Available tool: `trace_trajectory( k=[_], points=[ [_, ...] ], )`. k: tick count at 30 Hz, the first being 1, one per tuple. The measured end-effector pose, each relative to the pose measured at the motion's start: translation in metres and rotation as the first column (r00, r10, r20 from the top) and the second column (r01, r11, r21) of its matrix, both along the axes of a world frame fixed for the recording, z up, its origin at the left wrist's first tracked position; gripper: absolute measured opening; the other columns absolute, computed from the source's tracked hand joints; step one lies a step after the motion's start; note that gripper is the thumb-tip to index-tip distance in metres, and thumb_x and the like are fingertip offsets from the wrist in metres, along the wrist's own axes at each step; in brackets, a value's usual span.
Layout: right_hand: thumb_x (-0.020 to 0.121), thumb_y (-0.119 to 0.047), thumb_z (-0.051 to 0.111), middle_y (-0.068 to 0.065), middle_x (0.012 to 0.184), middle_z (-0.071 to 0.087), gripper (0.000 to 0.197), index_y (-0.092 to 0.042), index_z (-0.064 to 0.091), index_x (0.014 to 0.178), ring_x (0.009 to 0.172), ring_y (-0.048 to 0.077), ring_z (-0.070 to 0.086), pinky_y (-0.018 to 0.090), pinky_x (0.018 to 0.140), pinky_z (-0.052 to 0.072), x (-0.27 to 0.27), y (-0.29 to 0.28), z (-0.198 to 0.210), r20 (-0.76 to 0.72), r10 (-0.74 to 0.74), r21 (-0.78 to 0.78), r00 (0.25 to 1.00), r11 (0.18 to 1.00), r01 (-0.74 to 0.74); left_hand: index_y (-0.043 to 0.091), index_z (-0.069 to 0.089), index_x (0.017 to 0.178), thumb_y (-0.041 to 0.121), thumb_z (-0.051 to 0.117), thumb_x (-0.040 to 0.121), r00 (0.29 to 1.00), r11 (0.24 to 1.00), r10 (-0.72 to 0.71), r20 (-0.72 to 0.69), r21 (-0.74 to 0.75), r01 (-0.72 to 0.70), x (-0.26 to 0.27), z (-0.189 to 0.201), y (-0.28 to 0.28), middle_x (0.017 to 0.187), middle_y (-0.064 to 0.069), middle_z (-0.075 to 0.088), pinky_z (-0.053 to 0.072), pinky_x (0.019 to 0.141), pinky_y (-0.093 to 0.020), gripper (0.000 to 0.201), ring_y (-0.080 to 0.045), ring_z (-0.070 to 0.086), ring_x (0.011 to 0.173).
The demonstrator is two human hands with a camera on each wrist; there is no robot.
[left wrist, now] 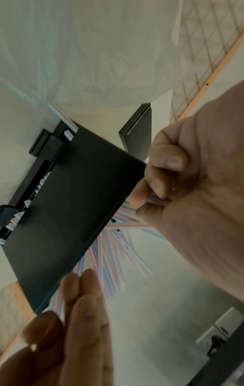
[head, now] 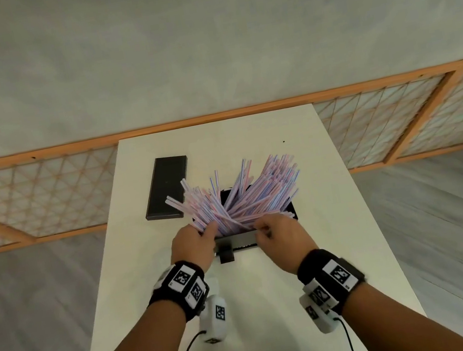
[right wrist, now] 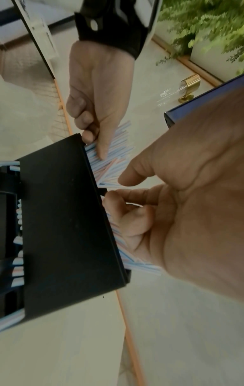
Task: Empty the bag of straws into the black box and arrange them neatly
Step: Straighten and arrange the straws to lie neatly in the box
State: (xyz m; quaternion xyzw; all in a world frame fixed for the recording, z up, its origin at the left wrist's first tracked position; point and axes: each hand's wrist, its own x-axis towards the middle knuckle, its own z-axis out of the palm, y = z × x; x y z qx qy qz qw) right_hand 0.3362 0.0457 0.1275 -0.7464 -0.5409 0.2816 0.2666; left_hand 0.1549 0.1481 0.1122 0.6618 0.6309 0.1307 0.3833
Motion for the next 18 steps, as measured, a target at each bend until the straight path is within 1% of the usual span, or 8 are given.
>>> trace_trajectory(
  k=[2,4,6,9,11,14,16,18],
  points=[
    [0.09,-0.016,0.057,-0.007,0.072,0.052,0.025,-0.028,0.052,0.069,0.064,0.007,0.046,0.024,0.059,0.036,0.001,-0.002,-0.005,0.025,-0.008,-0.015,1.0,1.0,0.009,0.01,0.067,0.062,0.038,0.057,0.101,0.999,0.999,0.039,0.024,0.001,-0.039,-0.006,0.002,0.003,0.065,-0.004,0.069,0.044,0.071,-0.031,0.049,-0.024,0.064,0.066],
    [0.091,-0.019,0.058,0.0,0.092,0.061,0.01,-0.019,0.068,0.093,0.081,0.016,0.056,0.029,0.072,0.046,-0.001,-0.002,-0.006,0.037,0.023,-0.002,0.999,1.0,-0.023,0.009,0.068,0.059,0.037,0.057,0.102,0.996,0.997,0.064,0.06,0.027,-0.066,-0.01,0.007,0.005,0.06,-0.001,0.066,0.04,0.069,-0.029,0.053,-0.02,0.061,0.061],
    [0.094,-0.025,0.059,0.0,0.111,0.06,0.026,-0.021,0.066,0.119,0.097,0.017,0.058,0.029,0.082,0.048,-0.008,0.001,-0.009,0.048,0.107,0.001,0.993,0.994,-0.107,0.008,0.069,0.059,0.037,0.057,0.103,0.989,0.993,0.103,0.107,0.044,-0.108,-0.013,0.011,0.006,0.057,0.002,0.064,0.039,0.063,-0.028,0.054,-0.016,0.06,0.059],
    [0.096,-0.034,0.062,0.0,0.128,0.054,0.043,-0.024,0.056,0.137,0.109,0.018,0.058,0.033,0.094,0.05,-0.021,0.01,-0.009,0.054,0.2,0.003,0.978,0.98,-0.201,0.009,0.068,0.056,0.035,0.057,0.102,0.977,0.987,0.139,0.162,0.055,-0.15,-0.015,0.016,0.007,0.047,0.005,0.06,0.039,0.059,-0.024,0.054,-0.014,0.058,0.054],
    [0.097,-0.038,0.062,0.001,0.135,0.051,0.048,-0.022,0.053,0.141,0.114,0.019,0.057,0.035,0.097,0.049,-0.028,0.018,-0.011,0.063,0.235,-0.017,0.97,0.972,-0.234,0.008,0.069,0.056,0.036,0.058,0.101,0.964,0.987,0.161,0.211,-0.026,-0.16,-0.014,0.013,0.006,0.044,0.004,0.059,0.04,0.06,-0.027,0.054,-0.02,0.055,0.05],
    [0.098,-0.034,0.06,0.006,0.128,0.054,0.041,-0.015,0.055,0.134,0.114,0.024,0.056,0.035,0.095,0.048,-0.034,0.032,-0.012,0.095,0.26,-0.025,0.961,0.966,-0.259,0.007,0.069,0.061,0.038,0.062,0.098,0.931,0.97,0.215,0.294,-0.177,-0.168,-0.014,0.005,0.004,0.058,-0.007,0.068,0.044,0.063,-0.032,0.048,-0.021,0.055,0.053],
    [0.097,-0.033,0.061,0.008,0.121,0.057,0.033,-0.015,0.058,0.124,0.11,0.026,0.057,0.038,0.091,0.05,-0.037,0.039,-0.012,0.12,0.279,-0.034,0.953,0.96,-0.277,0.008,0.07,0.07,0.037,0.063,0.098,0.898,0.944,0.261,0.353,-0.286,-0.162,-0.013,0.001,0.0,0.065,-0.011,0.069,0.042,0.057,-0.031,0.041,-0.02,0.052,0.055],
    [0.096,-0.033,0.06,0.009,0.115,0.06,0.026,-0.016,0.058,0.116,0.105,0.028,0.06,0.039,0.086,0.051,-0.039,0.044,-0.013,0.139,0.299,-0.058,0.944,0.954,-0.294,0.008,0.068,0.081,0.035,0.062,0.1,0.831,0.901,0.349,0.432,-0.397,-0.172,-0.011,0.001,-0.004,0.066,-0.009,0.067,0.038,0.049,-0.025,0.033,-0.016,0.049,0.054]
  ],
)
